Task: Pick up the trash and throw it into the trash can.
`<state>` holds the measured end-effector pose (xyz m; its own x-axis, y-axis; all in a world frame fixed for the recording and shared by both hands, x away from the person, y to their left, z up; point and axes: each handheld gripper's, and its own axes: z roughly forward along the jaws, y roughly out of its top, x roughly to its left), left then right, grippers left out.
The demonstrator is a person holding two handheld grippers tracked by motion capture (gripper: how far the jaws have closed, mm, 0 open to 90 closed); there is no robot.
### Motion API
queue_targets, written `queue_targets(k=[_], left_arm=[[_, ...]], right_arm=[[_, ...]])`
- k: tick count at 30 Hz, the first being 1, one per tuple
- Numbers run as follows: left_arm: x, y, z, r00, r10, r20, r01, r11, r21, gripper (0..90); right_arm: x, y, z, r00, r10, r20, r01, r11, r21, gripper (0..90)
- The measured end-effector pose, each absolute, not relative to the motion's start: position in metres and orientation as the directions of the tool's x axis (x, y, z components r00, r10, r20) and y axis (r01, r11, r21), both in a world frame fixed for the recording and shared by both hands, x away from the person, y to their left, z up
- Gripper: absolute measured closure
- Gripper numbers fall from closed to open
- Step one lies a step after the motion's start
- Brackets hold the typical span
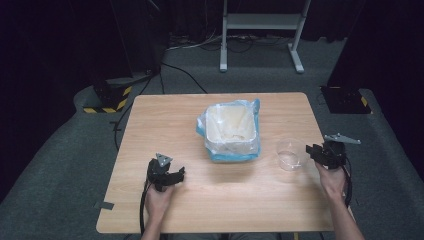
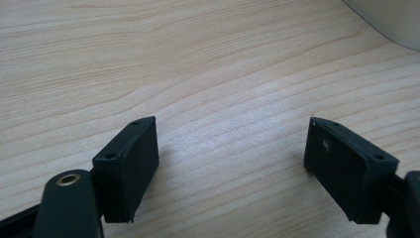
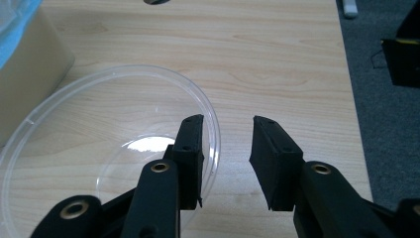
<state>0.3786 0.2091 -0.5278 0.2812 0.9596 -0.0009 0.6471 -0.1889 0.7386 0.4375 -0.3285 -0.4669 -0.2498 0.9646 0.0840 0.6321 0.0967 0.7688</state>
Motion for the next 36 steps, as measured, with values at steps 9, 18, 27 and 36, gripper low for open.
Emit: queue_targets(k=[9, 18, 27, 36], left_arm=[[0.379, 0.209, -0.528, 0.282, 0.959, 0.000, 0.647, -0.190, 0.738, 21.2], [0.379, 0.210, -0.528, 0.279, 0.960, -0.006, 0.646, -0.183, 0.741, 22.9], [0.379, 0.210, -0.528, 0.279, 0.960, -0.006, 0.646, -0.184, 0.741, 22.9], [0.379, 0.210, -0.528, 0.279, 0.960, -0.006, 0.647, -0.183, 0.741, 22.9]], right_arm=[[0.443, -0.328, -0.472, -0.258, 0.959, 0.113, 0.653, 0.087, 0.752, 75.4], [0.444, -0.327, -0.474, -0.281, 0.951, 0.129, 0.658, 0.093, 0.747, 82.8], [0.439, -0.327, -0.469, -0.326, 0.932, 0.157, 0.629, 0.089, 0.772, 84.4], [0.435, -0.327, -0.464, -0.347, 0.924, 0.162, 0.616, 0.093, 0.783, 85.1]])
